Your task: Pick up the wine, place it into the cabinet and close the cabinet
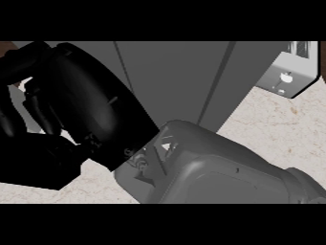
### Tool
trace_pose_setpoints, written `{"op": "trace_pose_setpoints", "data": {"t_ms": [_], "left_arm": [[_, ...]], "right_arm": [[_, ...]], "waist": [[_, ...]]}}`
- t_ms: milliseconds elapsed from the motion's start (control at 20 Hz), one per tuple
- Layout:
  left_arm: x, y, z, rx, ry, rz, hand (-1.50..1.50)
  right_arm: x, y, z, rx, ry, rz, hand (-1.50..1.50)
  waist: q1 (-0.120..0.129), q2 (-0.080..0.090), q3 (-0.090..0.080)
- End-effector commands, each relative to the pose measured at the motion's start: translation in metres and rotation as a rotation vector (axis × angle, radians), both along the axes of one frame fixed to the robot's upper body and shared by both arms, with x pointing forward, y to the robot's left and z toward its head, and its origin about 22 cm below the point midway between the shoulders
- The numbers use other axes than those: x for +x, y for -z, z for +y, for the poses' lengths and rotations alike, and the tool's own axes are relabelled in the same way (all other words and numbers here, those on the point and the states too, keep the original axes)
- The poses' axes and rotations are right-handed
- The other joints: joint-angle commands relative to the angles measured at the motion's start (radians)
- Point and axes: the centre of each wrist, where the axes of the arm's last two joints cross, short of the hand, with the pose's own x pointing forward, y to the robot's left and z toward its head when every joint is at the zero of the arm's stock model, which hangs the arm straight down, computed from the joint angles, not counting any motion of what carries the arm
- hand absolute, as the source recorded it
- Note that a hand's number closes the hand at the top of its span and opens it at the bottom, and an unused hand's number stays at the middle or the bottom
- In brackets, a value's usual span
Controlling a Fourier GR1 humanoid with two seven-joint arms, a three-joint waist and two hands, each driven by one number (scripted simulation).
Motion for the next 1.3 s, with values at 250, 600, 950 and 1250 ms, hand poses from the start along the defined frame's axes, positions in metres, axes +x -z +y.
{"op": "trace_pose_setpoints", "data": {"t_ms": [250, 600, 950, 1250], "left_arm": [[0.002, 0.000, -0.005, -0.001, -0.018, -0.005, -1.50], [0.000, -0.010, -0.013, 0.020, -0.007, -0.018, -1.50], [0.002, -0.010, -0.005, 0.011, 0.005, -0.012, -1.50], [0.007, -0.004, -0.008, 0.011, 0.004, 0.008, -1.50]], "right_arm": [[0.077, 0.002, -0.006, -0.037, 0.097, 0.036, 1.50], [0.110, 0.029, -0.021, -0.041, 0.125, 0.033, 1.50], [0.134, 0.040, -0.049, -0.097, 0.209, -0.029, 1.50], [0.143, 0.034, -0.061, -0.105, 0.220, -0.058, 1.50]], "waist": [[-0.007, 0.002, 0.001], [-0.007, 0.002, 0.002], [0.002, 0.005, 0.001], [-0.001, 0.008, 0.000]]}}
